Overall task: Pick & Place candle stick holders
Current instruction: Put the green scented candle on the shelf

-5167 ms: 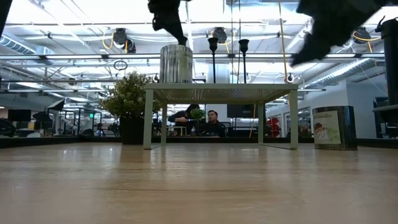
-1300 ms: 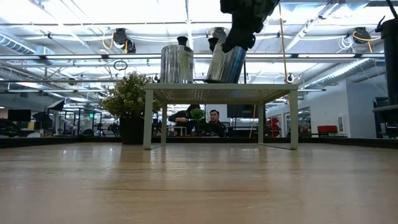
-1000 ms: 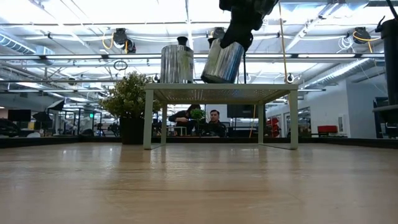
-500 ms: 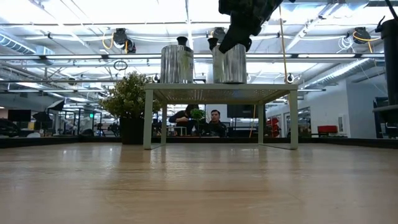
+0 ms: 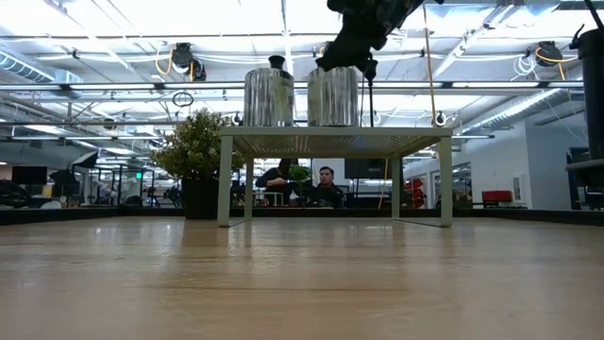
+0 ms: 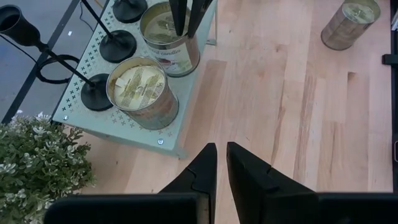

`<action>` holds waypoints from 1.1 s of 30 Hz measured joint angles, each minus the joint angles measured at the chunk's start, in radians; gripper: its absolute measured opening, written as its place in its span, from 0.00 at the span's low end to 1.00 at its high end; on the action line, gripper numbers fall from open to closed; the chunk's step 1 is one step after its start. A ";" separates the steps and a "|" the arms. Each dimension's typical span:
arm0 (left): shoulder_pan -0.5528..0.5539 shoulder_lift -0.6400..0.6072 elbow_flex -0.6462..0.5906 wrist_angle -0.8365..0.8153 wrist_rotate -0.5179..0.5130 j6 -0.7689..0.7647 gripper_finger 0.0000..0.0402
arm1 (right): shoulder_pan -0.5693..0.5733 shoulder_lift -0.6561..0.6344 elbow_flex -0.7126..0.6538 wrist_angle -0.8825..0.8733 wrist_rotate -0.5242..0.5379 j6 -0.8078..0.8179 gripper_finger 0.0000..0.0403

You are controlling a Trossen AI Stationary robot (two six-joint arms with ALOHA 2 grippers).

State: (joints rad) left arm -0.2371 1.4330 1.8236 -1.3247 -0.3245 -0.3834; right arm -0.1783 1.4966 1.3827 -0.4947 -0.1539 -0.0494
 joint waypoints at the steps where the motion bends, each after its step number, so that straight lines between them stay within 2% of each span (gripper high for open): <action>1: 0.000 0.000 0.000 -0.001 0.000 0.000 0.11 | 0.000 -0.003 0.000 -0.001 0.000 0.002 0.15; 8: 0.000 0.000 0.000 -0.003 0.000 0.000 0.11 | 0.000 -0.026 0.002 -0.016 0.000 -0.001 0.15; 16: -0.006 0.000 0.000 -0.006 0.000 0.001 0.11 | 0.043 -0.127 0.002 -0.087 -0.004 -0.018 0.15; 23: -0.032 0.000 0.000 -0.008 0.000 0.001 0.11 | 0.228 -0.180 0.000 -0.281 -0.007 0.056 0.15; 27: -0.043 0.000 0.000 -0.008 0.000 -0.007 0.11 | 0.366 -0.180 -0.052 -0.294 -0.006 0.125 0.15; 33: -0.053 0.000 0.000 -0.008 -0.018 -0.019 0.11 | 0.538 -0.180 -0.154 -0.280 -0.004 0.322 0.15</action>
State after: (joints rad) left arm -0.2905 1.4334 1.8236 -1.3323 -0.3425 -0.4019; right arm 0.3600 1.3171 1.2291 -0.7746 -0.1581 0.2729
